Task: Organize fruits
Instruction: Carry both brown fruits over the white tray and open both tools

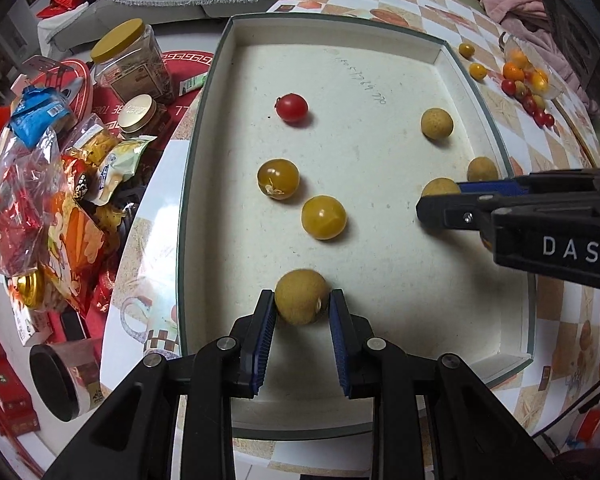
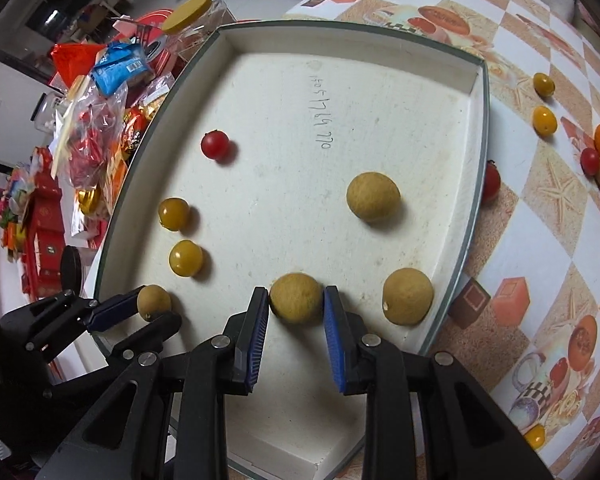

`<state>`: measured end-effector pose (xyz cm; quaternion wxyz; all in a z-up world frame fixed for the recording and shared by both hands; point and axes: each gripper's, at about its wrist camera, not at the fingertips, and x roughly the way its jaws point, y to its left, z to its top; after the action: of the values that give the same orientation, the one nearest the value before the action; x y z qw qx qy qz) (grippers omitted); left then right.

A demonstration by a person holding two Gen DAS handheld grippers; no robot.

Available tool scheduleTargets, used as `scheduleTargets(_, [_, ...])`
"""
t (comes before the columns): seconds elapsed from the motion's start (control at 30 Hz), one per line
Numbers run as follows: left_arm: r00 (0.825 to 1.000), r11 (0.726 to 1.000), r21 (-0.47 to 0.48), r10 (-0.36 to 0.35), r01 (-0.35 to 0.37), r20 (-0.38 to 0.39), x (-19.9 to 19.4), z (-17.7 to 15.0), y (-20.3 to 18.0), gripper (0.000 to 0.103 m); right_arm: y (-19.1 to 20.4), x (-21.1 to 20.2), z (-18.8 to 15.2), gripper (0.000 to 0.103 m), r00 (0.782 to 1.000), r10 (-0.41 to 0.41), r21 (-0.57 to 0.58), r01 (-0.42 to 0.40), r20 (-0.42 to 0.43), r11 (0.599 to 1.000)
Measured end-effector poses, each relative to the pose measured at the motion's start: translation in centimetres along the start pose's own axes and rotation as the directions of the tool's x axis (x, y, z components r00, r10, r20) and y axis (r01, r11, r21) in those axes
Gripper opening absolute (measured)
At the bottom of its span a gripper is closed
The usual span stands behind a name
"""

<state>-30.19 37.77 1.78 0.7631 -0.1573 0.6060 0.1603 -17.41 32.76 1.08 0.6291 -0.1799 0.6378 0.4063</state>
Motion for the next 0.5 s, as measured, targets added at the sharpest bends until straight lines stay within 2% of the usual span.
scheduleTargets(0.03, [1.0,1.0,0.011,0.005,-0.005,0.003,0.0,-0.1,-0.1,0.029,0.0,-0.1,0.0,0.037,1.0,0.005,0.002,-0.005,0.0,1.0])
scheduleTargets(0.07, [1.0,1.0,0.019,0.005,-0.005,0.004,0.0,-0.1,-0.3,0.034,-0.1,-0.2,0.0,0.049,1.0,0.005,0.009,-0.005,0.003,1.0])
scheduleTargets(0.1, [1.0,1.0,0.026,-0.005,0.005,0.003,0.0,-0.2,-0.3,0.058,-0.1,-0.3,0.0,0.061,1.0,0.004,0.016,-0.004,0.009,1.0])
scheduleTargets(0.13, [1.0,1.0,0.028,0.003,-0.004,0.008,-0.1,-0.3,-0.4,0.069,-0.4,-0.8,0.1,0.065,1.0,0.011,0.029,-0.011,0.028,1.0])
scheduleTargets(0.17, [0.999,1.0,0.027,0.015,-0.016,0.028,-0.4,-0.3,-0.4,0.076,-0.6,-1.4,0.1,0.069,0.999,0.019,0.043,-0.021,0.047,0.999])
scheduleTargets(0.2, [0.999,0.999,0.032,0.011,-0.013,0.042,-0.6,-0.4,-0.4,0.076,-0.9,-2.0,0.2,0.073,0.998,0.028,0.058,-0.032,0.064,0.998])
scheduleTargets(0.27, [1.0,0.999,0.043,0.007,-0.008,0.024,-0.4,-0.2,-0.5,0.076,-1.6,-3.1,0.2,0.083,0.994,0.047,0.085,-0.056,0.1,0.995])
scheduleTargets(0.5, [1.0,0.997,0.081,0.005,-0.007,0.028,-1.2,1.3,-2.1,0.076,-5.6,-6.2,-0.9,0.086,0.984,-0.005,0.212,-0.033,0.176,0.977])
